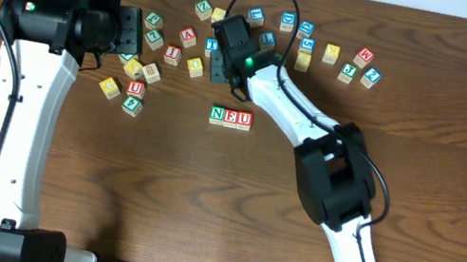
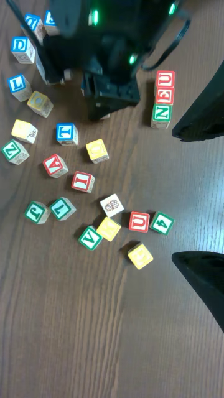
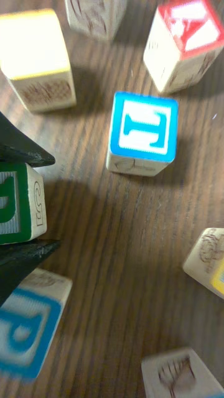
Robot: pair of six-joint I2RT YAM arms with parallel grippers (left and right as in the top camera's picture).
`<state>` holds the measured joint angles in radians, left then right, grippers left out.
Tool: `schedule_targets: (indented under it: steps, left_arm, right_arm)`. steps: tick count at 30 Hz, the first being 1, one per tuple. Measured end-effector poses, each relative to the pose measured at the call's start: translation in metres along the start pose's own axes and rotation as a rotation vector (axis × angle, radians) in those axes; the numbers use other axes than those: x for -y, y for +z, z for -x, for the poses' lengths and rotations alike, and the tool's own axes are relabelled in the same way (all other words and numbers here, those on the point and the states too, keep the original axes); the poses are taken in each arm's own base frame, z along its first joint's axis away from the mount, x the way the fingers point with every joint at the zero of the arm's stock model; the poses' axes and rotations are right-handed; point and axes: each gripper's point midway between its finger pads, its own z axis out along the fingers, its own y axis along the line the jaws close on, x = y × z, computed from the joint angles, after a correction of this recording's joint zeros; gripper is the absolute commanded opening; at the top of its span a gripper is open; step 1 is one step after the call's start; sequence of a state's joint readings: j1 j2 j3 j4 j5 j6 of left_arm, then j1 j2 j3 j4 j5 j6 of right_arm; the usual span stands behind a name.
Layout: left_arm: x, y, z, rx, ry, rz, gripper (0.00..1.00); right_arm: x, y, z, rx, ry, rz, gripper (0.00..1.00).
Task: Spell out NEURIPS
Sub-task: 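Carry the green R block to the right of the U block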
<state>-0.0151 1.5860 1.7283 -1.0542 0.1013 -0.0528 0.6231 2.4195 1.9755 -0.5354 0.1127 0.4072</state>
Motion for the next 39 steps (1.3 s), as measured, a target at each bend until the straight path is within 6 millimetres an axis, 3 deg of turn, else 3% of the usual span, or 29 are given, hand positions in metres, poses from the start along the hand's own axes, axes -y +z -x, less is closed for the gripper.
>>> schedule_targets:
  steps: [6,11,17,19,26,39]
  left_arm:
    - [0.0,0.0,0.0,0.0,0.0,0.0,0.56]
    - [0.0,0.0,0.0,0.0,0.0,0.0,0.56]
    - [0.0,0.0,0.0,0.0,0.0,0.0,0.56]
    - [0.0,0.0,0.0,0.0,0.0,0.0,0.56]
    - [0.0,0.0,0.0,0.0,0.0,0.0,0.56]
    - [0.0,0.0,0.0,0.0,0.0,0.0,0.56]
  right_arm:
    - [-0.006,-0.058,0.022,0.018,0.005,0.029,0.21]
    - [-0.003,-0.097,0.02,-0.022,0.005,0.039,0.2]
    - [0.02,-0.118,-0.011,-0.18,0.013,-0.01,0.19]
    - [0.04,-0.124,-0.031,-0.276,0.027,-0.056,0.22]
    - [0.071,-0.12,-0.05,-0.359,0.066,-0.107,0.23]
    - [0.082,-0.082,-0.086,-0.38,0.091,-0.115,0.24]
